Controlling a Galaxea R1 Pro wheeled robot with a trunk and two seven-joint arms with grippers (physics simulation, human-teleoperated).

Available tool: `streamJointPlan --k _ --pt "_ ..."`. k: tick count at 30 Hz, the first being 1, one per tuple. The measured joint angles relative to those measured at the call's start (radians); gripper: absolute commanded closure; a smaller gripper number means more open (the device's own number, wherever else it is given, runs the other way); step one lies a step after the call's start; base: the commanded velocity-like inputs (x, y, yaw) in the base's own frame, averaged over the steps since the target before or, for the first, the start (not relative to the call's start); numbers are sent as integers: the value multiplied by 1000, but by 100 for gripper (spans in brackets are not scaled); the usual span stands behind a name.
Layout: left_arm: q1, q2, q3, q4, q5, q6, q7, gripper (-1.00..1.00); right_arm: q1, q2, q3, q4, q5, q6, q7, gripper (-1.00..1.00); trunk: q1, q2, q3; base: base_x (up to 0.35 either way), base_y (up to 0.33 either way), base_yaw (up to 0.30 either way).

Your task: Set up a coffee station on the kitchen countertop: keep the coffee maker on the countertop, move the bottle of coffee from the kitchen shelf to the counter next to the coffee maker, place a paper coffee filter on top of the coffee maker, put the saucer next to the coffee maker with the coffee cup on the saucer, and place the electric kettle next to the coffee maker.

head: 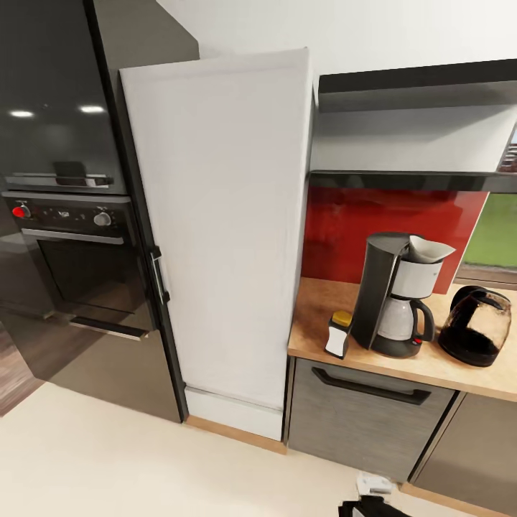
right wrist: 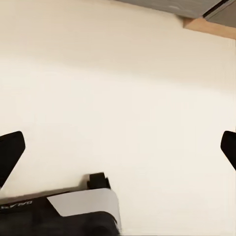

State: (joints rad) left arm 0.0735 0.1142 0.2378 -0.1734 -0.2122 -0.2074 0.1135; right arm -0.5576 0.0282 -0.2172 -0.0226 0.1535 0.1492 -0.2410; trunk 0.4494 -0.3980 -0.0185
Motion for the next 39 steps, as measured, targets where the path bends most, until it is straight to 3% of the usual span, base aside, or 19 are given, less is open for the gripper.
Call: streamJointPlan --k 2,5,8,11,24,28,39 --pt "0 -1 1 1 1 1 -1 -100 10 -6 1 0 3 16 80 -100 0 0 0 0 0 0" --pt "0 -1 4 3 2 2 1 -100 36 -41 3 0 6 29 182 -100 0 0 0 0 0 0" --pt "0 -1 6 5 3 3 4 -100 48 -68 3 0 5 31 226 -100 0 0 0 0 0 0" --pt "0 -2 7 7 3 3 7 -100 53 -78 3 0 6 31 253 -100 0 0 0 0 0 0" --pt "1 -2 14 56 8 0 10 -100 56 -79 5 0 13 28 266 -100 0 0 0 0 0 0" --pt "1 -5 15 58 67 -2 10 -100 56 -79 5 0 13 28 267 -100 0 0 0 0 0 0" --pt "1 -5 14 58 94 -9 8 -100 56 -81 3 -1 11 28 266 -100 0 0 0 0 0 -138"
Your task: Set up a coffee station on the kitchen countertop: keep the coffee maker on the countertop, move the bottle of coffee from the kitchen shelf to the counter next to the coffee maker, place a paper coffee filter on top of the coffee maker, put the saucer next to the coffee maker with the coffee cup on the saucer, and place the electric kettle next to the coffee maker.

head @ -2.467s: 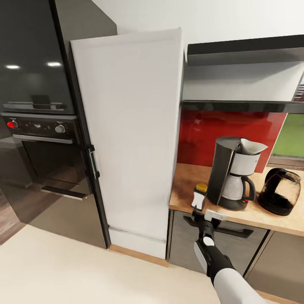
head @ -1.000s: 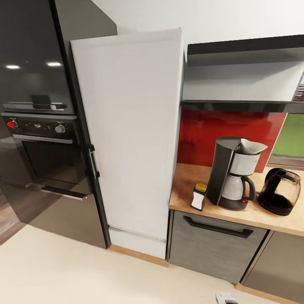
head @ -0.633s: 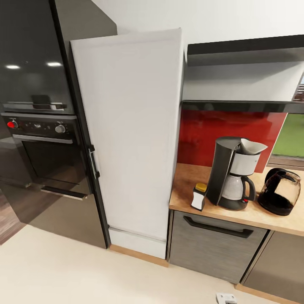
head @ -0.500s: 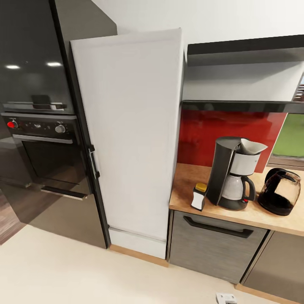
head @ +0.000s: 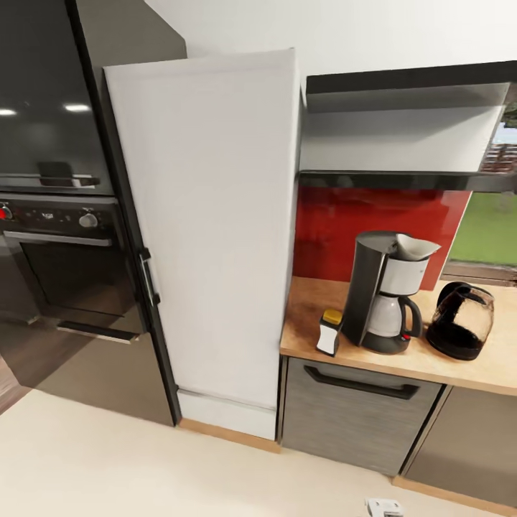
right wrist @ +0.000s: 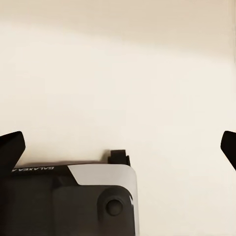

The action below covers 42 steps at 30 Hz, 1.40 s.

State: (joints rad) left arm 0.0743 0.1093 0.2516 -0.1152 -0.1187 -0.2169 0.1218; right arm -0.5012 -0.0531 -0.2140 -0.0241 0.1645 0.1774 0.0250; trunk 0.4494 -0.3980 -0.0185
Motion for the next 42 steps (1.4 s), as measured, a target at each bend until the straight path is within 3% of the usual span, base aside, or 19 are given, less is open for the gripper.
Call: streamJointPlan --k 18,42 --pt "0 0 -2 0 -2 2 -2 -100 0 1 0 0 0 -1 0 -100 0 0 0 68 -16 -265" --pt "-1 -15 -5 0 -6 3 1 -100 0 -1 0 0 0 4 -1 -100 0 0 0 211 -202 -267"
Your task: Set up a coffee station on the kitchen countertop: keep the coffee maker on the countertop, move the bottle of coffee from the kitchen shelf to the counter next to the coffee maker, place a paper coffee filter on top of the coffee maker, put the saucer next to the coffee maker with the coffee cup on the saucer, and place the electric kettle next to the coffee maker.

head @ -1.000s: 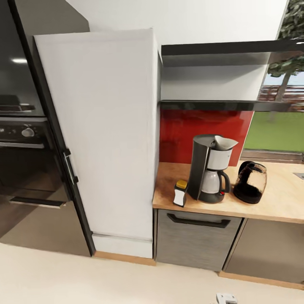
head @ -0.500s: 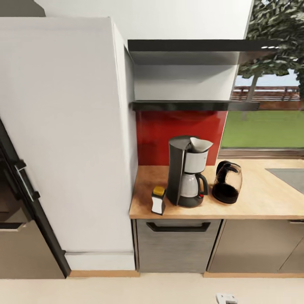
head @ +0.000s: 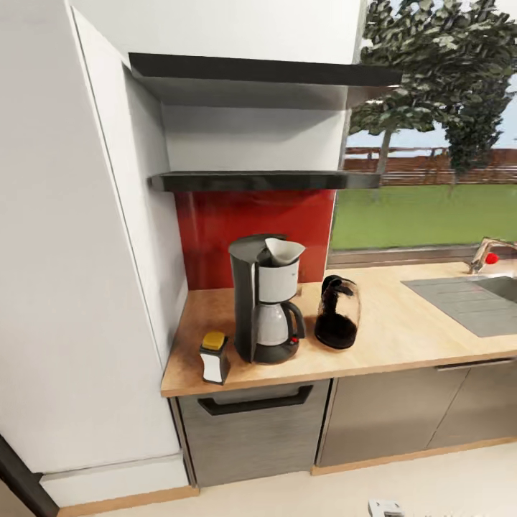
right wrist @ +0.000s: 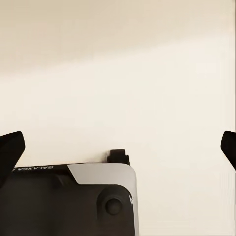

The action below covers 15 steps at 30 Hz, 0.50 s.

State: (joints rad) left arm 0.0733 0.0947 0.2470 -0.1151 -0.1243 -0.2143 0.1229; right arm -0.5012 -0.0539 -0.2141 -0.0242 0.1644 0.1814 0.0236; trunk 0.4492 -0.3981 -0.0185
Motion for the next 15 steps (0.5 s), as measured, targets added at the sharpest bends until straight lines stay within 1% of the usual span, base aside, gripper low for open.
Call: streamJointPlan --k 5,15 --pt "0 -6 -1 0 -3 1 0 -100 0 0 0 0 0 0 0 -100 0 0 0 120 -267 -267" --pt "0 -7 -2 -1 3 0 0 -100 0 0 0 0 0 0 0 -100 0 0 0 118 -257 -267"
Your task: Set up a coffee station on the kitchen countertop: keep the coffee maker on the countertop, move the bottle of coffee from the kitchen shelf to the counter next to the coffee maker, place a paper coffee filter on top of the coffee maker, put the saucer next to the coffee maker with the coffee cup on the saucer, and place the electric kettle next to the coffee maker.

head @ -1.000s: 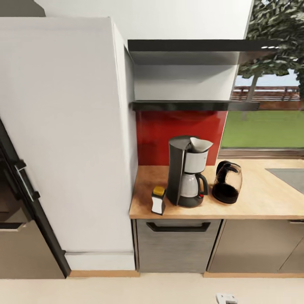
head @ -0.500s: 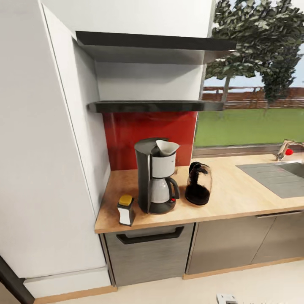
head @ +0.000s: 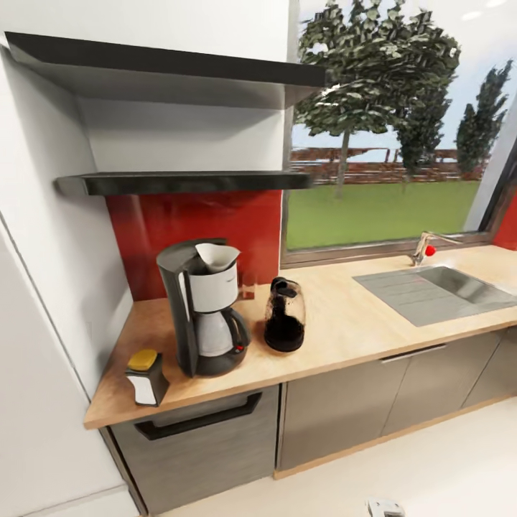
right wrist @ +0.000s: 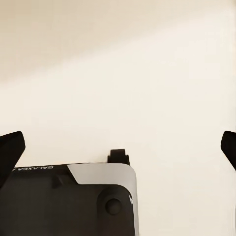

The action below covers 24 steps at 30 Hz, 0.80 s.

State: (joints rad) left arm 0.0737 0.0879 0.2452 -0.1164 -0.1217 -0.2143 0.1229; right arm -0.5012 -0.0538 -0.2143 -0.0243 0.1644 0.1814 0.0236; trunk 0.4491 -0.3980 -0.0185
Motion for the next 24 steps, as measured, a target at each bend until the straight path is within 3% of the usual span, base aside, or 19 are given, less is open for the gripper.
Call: streamJointPlan --k 6,24 --pt "0 -1 0 0 0 0 0 -100 0 0 0 0 0 0 0 -100 0 0 0 119 -148 -269" --pt "0 -2 0 0 2 0 -1 -100 0 0 0 0 0 0 0 -100 0 0 0 5 -4 -298"
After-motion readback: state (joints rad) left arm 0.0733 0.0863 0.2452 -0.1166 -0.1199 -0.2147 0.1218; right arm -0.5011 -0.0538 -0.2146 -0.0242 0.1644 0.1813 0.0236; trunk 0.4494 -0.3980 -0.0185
